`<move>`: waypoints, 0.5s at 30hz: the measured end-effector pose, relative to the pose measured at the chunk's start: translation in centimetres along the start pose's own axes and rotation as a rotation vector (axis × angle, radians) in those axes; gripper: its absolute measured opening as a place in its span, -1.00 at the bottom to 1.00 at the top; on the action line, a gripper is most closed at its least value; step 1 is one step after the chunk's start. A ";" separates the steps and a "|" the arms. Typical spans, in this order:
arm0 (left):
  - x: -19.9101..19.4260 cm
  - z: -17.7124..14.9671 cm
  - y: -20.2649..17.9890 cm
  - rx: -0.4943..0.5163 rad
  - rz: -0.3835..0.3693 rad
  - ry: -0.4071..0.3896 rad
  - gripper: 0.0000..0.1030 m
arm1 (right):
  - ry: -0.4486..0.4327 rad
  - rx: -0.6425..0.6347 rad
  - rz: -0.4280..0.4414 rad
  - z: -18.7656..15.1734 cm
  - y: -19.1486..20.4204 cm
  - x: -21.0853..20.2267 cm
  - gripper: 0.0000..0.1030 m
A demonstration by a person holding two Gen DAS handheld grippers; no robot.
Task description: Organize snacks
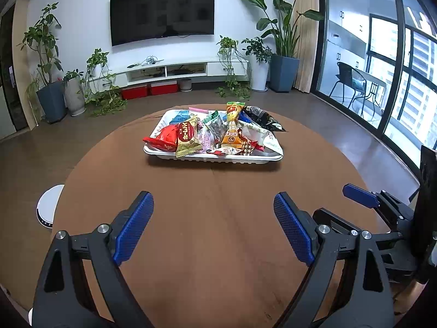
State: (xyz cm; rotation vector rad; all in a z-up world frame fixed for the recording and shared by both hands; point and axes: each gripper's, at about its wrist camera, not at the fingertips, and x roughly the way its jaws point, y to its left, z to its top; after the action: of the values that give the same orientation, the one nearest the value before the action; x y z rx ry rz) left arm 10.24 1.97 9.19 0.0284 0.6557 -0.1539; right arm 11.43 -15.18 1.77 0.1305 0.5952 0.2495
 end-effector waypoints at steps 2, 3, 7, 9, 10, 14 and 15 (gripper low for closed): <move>0.0 0.0 0.0 0.002 0.002 -0.001 0.74 | -0.001 0.001 -0.003 -0.1 0.0 0.0 0.69; 0.1 0.0 0.0 0.002 0.002 0.000 0.74 | -0.001 0.003 -0.003 -0.1 -0.1 0.0 0.69; 0.1 0.0 0.0 0.002 0.002 -0.001 0.74 | -0.001 0.002 -0.003 -0.1 -0.2 0.0 0.69; 0.1 -0.2 0.0 0.004 0.002 -0.001 0.74 | -0.001 0.002 -0.003 -0.2 -0.2 0.0 0.69; 0.0 -0.2 0.1 0.004 0.001 -0.001 0.74 | -0.001 0.002 -0.003 -0.2 -0.2 0.0 0.69; 0.0 -0.3 0.5 0.002 -0.004 -0.004 0.74 | -0.002 0.003 -0.003 -0.1 -0.2 0.0 0.69; 0.0 -0.3 0.3 0.003 -0.004 -0.006 0.74 | -0.001 0.003 -0.002 -0.1 -0.2 0.0 0.69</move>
State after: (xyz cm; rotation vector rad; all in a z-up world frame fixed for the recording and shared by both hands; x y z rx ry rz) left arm 10.08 2.30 8.98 0.0296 0.6492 -0.1591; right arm 11.41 -15.37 1.62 0.1329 0.5943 0.2467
